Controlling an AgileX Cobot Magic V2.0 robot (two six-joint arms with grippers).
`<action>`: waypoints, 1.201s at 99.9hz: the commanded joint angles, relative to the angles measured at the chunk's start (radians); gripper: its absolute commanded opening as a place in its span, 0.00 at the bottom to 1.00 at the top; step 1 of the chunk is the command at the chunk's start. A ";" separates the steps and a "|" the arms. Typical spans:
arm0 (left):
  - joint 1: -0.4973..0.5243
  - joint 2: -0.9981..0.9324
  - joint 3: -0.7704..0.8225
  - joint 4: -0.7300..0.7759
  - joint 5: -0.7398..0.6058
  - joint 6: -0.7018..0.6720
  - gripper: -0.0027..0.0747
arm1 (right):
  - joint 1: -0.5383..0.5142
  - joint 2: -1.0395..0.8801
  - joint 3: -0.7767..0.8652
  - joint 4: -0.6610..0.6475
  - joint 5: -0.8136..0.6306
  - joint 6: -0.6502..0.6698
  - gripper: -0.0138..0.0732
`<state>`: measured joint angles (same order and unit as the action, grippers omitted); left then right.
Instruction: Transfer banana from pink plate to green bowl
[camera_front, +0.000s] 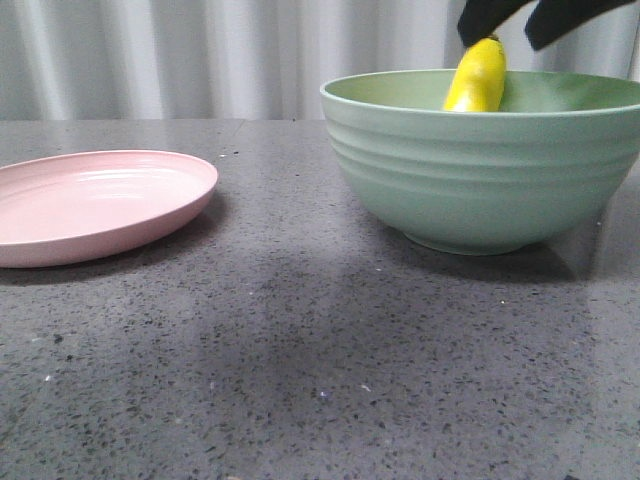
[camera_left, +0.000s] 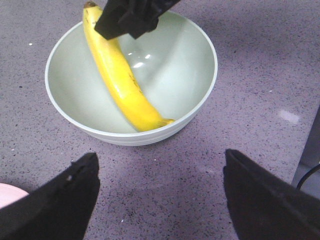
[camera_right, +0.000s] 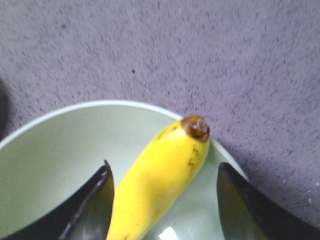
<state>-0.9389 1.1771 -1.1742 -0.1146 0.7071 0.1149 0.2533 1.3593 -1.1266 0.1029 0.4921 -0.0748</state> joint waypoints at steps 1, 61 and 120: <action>0.003 -0.026 -0.035 -0.015 -0.073 -0.005 0.65 | -0.005 -0.072 -0.032 -0.012 -0.075 -0.007 0.59; 0.003 -0.112 0.006 -0.017 -0.067 -0.009 0.01 | -0.005 -0.448 0.164 -0.012 0.068 -0.007 0.09; 0.003 -0.678 0.614 -0.010 -0.496 -0.005 0.01 | -0.005 -1.030 0.866 -0.013 -0.576 -0.009 0.09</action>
<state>-0.9371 0.5671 -0.6137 -0.1170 0.3426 0.1149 0.2533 0.3805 -0.2872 0.0992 0.0735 -0.0748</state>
